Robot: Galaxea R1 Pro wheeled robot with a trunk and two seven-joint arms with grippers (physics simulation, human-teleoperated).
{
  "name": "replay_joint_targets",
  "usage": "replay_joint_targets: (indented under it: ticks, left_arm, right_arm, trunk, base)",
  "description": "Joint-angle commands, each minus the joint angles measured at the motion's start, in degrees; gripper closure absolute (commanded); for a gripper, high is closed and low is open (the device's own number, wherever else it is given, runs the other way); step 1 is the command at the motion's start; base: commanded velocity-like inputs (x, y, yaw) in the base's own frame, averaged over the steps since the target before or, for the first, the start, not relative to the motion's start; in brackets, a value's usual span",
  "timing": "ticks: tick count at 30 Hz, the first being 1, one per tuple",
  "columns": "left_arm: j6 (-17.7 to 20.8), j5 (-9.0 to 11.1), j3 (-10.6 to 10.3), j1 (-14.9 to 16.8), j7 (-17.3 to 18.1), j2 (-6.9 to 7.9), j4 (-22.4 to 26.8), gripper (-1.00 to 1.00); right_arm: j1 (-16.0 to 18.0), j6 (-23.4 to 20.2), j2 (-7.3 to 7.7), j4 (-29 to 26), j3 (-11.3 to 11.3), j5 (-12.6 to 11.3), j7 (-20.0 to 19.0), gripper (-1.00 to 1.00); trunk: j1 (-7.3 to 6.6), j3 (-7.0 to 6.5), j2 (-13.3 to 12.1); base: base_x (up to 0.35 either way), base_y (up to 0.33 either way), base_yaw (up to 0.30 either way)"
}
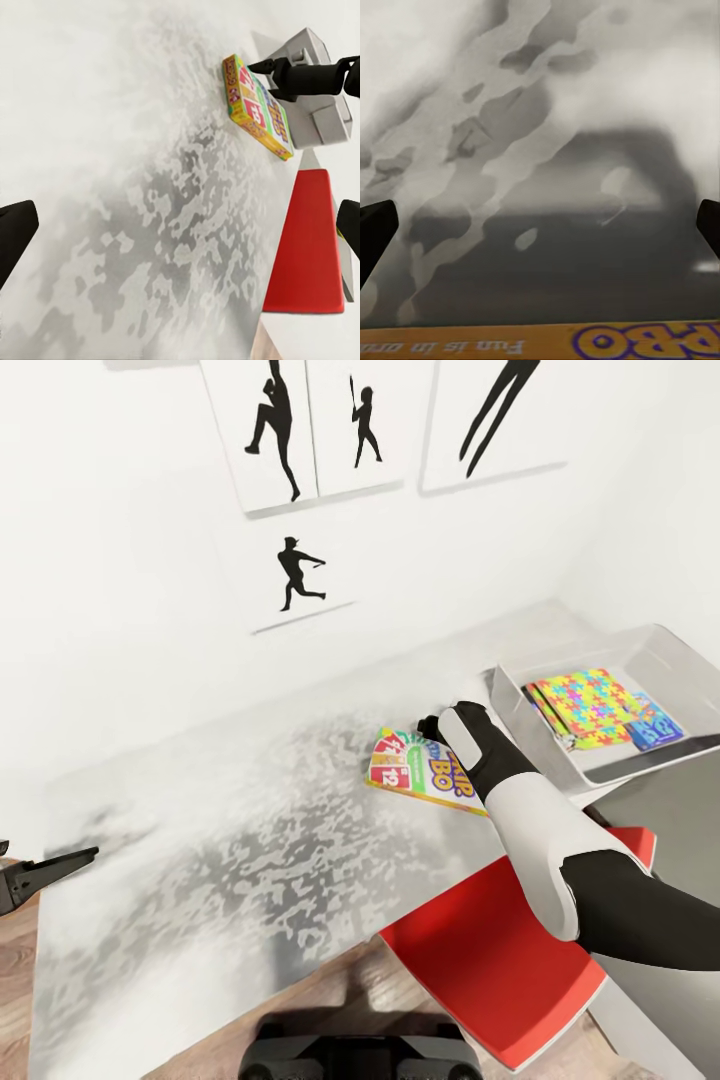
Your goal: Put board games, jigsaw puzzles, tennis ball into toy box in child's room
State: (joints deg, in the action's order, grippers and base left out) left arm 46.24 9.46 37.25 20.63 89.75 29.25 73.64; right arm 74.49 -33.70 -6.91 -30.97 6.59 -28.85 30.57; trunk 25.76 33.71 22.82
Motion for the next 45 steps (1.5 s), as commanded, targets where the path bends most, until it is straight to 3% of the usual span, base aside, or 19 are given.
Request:
replay_joint_targets:
  ticks: [1, 45]
  left_arm:
    - [0.6, -0.1, 0.0, 0.0, 0.2, 0.01, 0.0, -1.0]
    - [0.6, -0.1, 0.0, 0.0, 0.2, 0.01, 0.0, -1.0]
  right_arm:
    - [0.0, -0.1, 0.05, -0.1, 0.3, -0.6, 0.5, -1.0]
    - [0.0, -0.1, 0.05, -0.1, 0.4, -0.6, 0.5, -1.0]
  trunk:
    - [0.03, 0.17, 0.1]
    - [0.03, 0.64, 0.1]
  base:
    - [0.0, 0.0, 0.0]
    - [-0.126, 0.036, 0.0]
